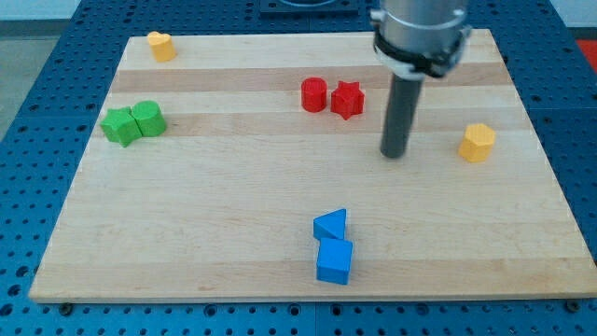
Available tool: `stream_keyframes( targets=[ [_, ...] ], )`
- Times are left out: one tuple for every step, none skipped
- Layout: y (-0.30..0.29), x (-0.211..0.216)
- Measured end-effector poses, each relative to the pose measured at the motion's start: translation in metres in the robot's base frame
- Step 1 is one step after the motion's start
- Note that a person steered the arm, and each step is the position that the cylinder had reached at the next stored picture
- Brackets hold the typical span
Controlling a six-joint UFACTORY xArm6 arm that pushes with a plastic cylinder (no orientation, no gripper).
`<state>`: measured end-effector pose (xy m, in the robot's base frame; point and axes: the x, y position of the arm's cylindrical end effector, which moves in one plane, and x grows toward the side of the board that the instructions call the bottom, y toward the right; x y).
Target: Move the yellow hexagon ahead right to the red star
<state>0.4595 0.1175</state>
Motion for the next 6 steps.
stream_keyframes(
  targets=[
    [0.045, 0.037],
    [0.097, 0.03],
    [0.114, 0.002],
    [0.108, -0.01],
    [0.107, -0.035],
    [0.096, -0.045]
  ],
)
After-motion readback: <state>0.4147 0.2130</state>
